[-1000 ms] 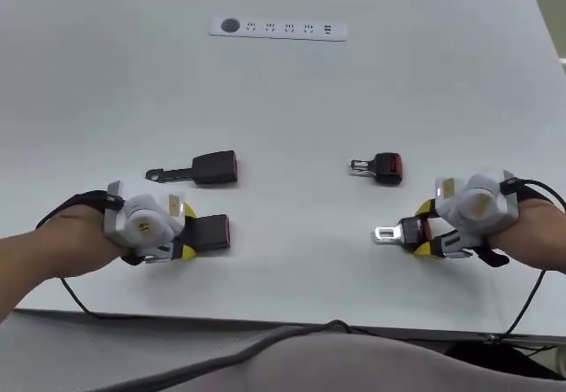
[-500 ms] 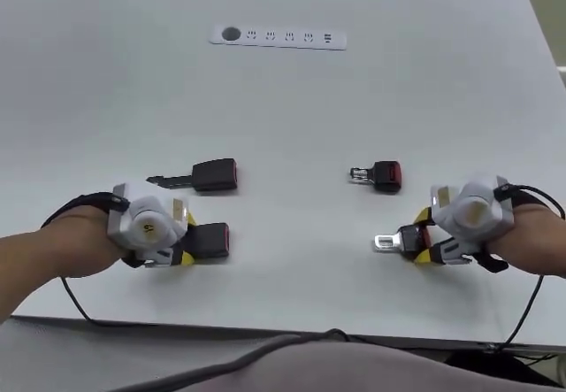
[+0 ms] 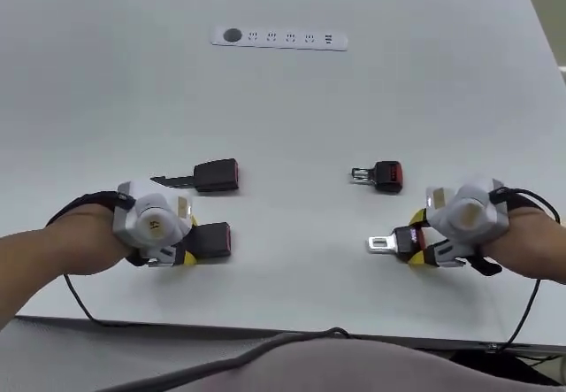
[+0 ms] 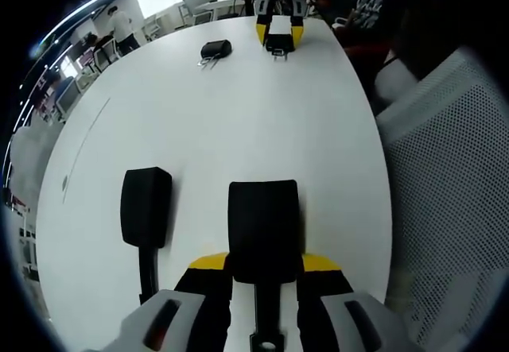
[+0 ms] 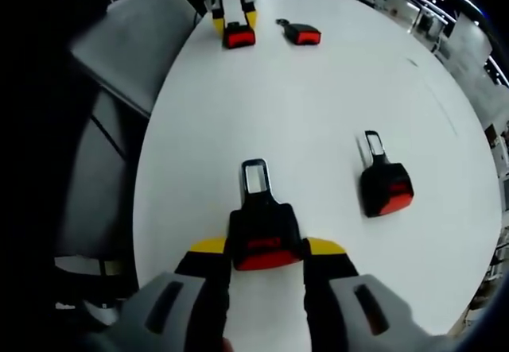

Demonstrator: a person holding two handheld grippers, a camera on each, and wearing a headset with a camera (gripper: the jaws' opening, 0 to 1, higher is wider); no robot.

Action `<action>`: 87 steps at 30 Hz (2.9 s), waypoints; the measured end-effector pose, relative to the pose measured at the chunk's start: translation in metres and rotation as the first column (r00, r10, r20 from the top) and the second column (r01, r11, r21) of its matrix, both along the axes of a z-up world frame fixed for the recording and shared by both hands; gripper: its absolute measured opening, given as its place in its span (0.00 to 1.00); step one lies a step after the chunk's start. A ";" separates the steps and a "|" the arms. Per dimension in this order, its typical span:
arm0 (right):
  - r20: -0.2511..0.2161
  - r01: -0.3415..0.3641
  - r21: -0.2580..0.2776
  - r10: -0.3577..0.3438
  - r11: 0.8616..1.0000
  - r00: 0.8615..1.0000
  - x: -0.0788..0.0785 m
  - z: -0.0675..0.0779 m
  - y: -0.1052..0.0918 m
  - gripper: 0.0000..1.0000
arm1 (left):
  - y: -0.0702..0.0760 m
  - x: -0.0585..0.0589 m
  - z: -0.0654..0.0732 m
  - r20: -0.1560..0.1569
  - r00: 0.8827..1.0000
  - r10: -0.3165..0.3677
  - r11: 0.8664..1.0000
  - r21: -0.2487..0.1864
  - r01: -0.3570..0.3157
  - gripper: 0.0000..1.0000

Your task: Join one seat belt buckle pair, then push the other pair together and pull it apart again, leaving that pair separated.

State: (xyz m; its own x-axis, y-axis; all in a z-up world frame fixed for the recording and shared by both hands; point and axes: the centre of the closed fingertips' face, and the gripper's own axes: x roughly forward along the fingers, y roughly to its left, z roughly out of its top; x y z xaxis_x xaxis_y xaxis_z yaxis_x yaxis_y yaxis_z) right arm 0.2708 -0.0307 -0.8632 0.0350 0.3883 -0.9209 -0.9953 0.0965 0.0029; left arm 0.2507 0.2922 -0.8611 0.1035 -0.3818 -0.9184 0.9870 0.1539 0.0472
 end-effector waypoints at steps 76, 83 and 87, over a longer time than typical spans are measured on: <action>0.020 -0.046 0.211 0.043 0.976 0.999 -0.007 0.001 0.201 0.36 | -0.002 0.000 -0.001 -0.015 1.000 -0.006 1.000 -0.001 0.006 0.32; 0.024 -0.043 0.211 0.039 0.976 0.999 -0.007 0.000 0.216 0.36 | -0.002 0.000 -0.001 -0.013 1.000 -0.003 1.000 -0.009 0.003 0.32; 0.027 -0.050 0.210 0.045 0.976 0.999 -0.007 0.000 0.223 0.36 | -0.002 0.000 -0.002 -0.014 1.000 -0.003 1.000 -0.009 0.003 0.32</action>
